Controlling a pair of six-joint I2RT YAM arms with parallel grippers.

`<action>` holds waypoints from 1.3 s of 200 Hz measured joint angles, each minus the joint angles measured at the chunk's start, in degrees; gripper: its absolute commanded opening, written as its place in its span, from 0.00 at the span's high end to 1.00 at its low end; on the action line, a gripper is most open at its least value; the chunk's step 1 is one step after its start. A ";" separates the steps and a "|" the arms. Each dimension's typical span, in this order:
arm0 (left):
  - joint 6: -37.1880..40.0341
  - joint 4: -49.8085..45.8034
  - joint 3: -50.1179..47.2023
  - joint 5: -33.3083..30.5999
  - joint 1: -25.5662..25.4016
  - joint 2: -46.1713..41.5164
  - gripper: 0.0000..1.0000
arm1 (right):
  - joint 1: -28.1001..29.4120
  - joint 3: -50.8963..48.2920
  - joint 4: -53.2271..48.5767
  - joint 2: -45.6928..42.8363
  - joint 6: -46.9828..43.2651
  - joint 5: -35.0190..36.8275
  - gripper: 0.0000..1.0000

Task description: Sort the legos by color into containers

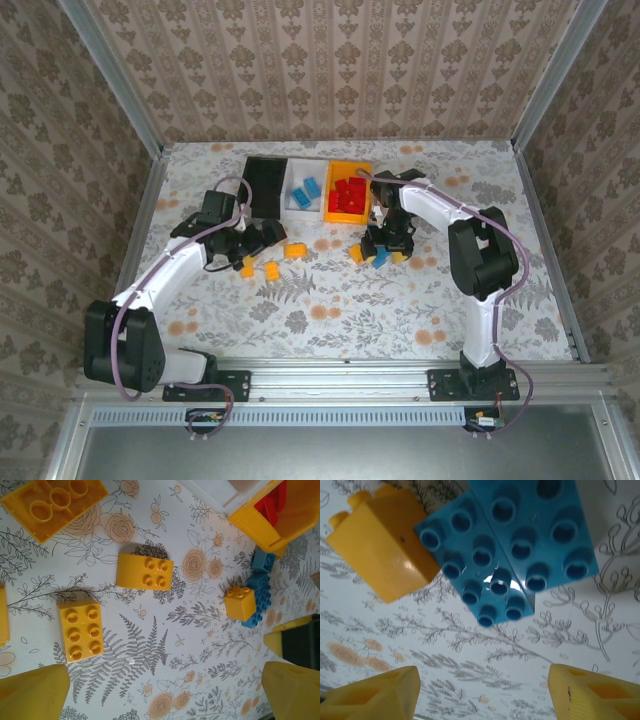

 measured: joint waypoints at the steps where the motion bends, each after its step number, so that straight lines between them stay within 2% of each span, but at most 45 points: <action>1: 0.00 -0.02 0.00 0.02 0.00 -0.02 0.00 | 0.02 0.00 0.07 0.04 0.00 0.00 0.29; 40: 0.00 -0.52 -0.02 -0.37 0.00 -1.11 0.00 | 0.00 0.15 2.16 2.91 -0.02 0.00 0.29; 154: -0.35 -0.70 -2.60 -0.35 1.88 -4.63 0.00 | 1.36 5.20 1.36 8.66 -1.42 4.46 0.39; 207: -0.68 -0.63 -3.26 -0.17 2.27 -4.66 0.00 | 3.15 5.57 0.94 8.96 -1.25 9.64 0.58; 260: -0.87 -0.20 -3.48 -0.13 2.38 -4.63 0.00 | 3.37 0.15 3.80 5.33 -0.42 10.54 0.66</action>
